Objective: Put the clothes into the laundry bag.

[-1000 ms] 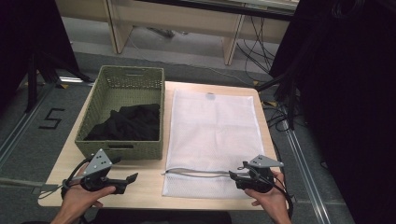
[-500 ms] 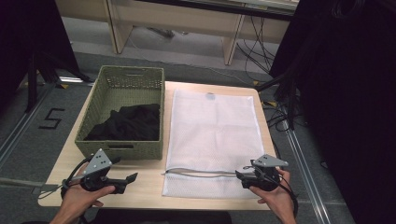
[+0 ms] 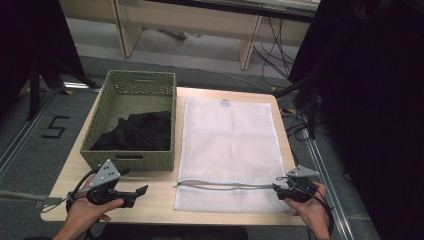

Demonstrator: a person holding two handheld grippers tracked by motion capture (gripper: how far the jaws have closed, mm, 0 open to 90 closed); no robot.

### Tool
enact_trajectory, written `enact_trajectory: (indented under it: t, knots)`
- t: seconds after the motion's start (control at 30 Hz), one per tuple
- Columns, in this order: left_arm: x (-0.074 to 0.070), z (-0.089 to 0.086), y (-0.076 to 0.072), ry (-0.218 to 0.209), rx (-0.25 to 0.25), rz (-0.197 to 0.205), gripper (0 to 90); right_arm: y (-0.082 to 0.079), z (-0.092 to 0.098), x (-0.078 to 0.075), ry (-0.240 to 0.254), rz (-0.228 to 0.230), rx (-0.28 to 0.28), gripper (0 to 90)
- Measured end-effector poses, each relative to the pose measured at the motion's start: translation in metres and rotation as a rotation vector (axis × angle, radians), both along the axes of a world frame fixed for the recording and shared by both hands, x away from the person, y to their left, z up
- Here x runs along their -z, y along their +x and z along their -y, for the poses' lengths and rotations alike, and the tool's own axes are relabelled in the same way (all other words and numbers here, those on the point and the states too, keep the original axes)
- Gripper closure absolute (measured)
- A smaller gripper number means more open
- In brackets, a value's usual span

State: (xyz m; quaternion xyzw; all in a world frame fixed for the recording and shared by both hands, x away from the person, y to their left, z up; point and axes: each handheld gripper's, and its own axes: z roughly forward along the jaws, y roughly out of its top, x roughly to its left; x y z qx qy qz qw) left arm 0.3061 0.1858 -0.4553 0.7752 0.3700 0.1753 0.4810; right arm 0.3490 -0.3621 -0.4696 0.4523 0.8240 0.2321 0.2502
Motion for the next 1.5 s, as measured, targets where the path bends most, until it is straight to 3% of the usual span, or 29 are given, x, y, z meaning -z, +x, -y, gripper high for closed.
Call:
enact_trajectory:
  t: [0.03, 0.13, 0.37, 0.57, 0.63, 0.73, 0.77, 0.8, 0.9, 0.93, 1.23, 1.33, 1.5]
  knots:
    - [0.000, 0.000, 0.000, 0.001, -0.001, 0.000, 15.1, -0.001, -0.001, 0.000, 0.009, -0.038, 0.028, 34.1]
    - [0.000, 0.000, 0.000, 0.002, -0.003, -0.001, 15.1, 0.000, -0.002, 0.003, -0.009, -0.063, 0.031, 34.8]
    - [0.001, 0.000, 0.001, 0.002, 0.007, 0.002, 15.1, 0.005, -0.007, 0.010, -0.076, -0.070, -0.022, 35.5]
    - [0.001, 0.001, 0.001, 0.010, -0.002, -0.005, 15.1, 0.010, -0.023, 0.008, -0.037, -0.077, -0.074, 35.5]
    - [0.001, 0.001, 0.002, 0.009, -0.003, -0.005, 15.1, 0.013, -0.031, 0.009, -0.013, -0.048, -0.114, 34.9]
    - [0.001, 0.001, 0.002, 0.001, -0.009, -0.012, 15.2, 0.017, -0.048, 0.006, 0.018, -0.051, -0.183, 33.1]
    - [0.001, 0.001, 0.002, 0.001, -0.009, -0.012, 15.2, 0.017, -0.048, 0.006, 0.018, -0.051, -0.183, 33.1]
    - [0.001, 0.001, 0.002, 0.002, -0.009, -0.012, 15.2, 0.021, -0.063, 0.006, 0.024, -0.043, -0.231, 33.0]
    - [0.001, 0.001, 0.002, -0.003, -0.006, -0.015, 15.2, 0.026, -0.080, 0.008, 0.045, -0.048, -0.286, 32.4]
    - [0.001, 0.001, 0.002, -0.003, -0.001, -0.014, 15.2, 0.026, -0.085, 0.008, 0.050, -0.070, -0.290, 32.1]
    - [0.001, 0.001, 0.002, -0.001, 0.003, -0.008, 15.4, 0.039, -0.108, 0.017, 0.059, -0.094, -0.353, 29.0]
    - [0.001, 0.001, 0.002, 0.002, 0.004, -0.007, 15.5, 0.044, -0.114, 0.021, 0.037, -0.106, -0.372, 29.2]
    - [0.001, 0.001, 0.002, -0.010, -0.002, -0.014, 15.7, 0.056, -0.115, 0.025, 0.041, -0.139, -0.343, 35.9]
